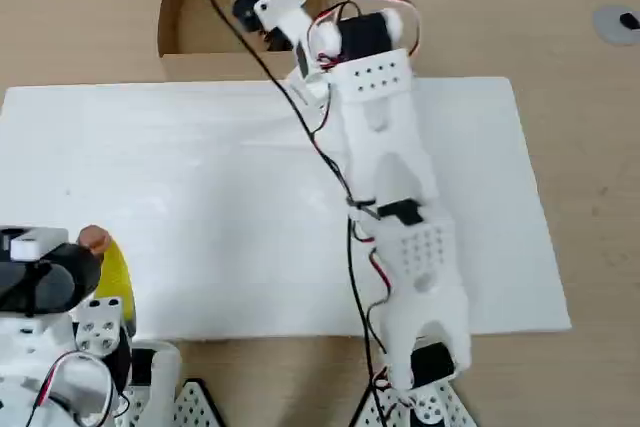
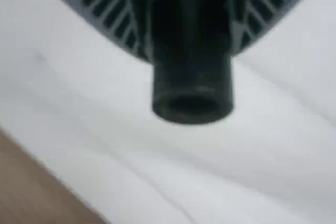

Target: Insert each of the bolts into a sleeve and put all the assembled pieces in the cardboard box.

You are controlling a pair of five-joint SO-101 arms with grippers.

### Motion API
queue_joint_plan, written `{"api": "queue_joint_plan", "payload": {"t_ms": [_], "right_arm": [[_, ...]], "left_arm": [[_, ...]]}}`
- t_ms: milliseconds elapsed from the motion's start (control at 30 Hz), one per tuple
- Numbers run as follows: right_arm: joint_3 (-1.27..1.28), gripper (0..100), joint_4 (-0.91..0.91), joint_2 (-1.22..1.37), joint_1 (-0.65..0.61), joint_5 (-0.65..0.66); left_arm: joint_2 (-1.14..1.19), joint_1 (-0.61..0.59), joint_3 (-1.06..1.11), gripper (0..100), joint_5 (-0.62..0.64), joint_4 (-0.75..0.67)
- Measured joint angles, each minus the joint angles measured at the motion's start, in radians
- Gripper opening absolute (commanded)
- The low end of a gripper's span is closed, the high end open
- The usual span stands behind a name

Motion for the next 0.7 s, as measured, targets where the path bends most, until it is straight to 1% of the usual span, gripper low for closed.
{"api": "queue_joint_plan", "payload": {"t_ms": [133, 333, 433, 567, 700], "right_arm": [[0.267, 1.1, 0.0, -0.244, 0.0, -0.038], [0.629, 1.4, 0.0, -0.612, 0.0, -0.041], [0.727, 1.4, 0.0, -0.778, 0.0, -0.068], [0.81, 1.2, 0.0, -0.974, 0.0, -0.189], [0.888, 1.2, 0.0, -1.143, -0.021, -0.242]], "left_arm": [[-0.071, 0.0, 0.003, 1, 0.0, 0.0], [-0.16, 0.0, 0.066, 1, 0.0, 0.0], [-0.164, 0.0, 0.071, 1, 0.0, 0.0], [-0.166, 0.0, 0.075, 1, 0.0, 0.0], [-0.166, 0.0, 0.075, 1, 0.0, -0.002]]}}
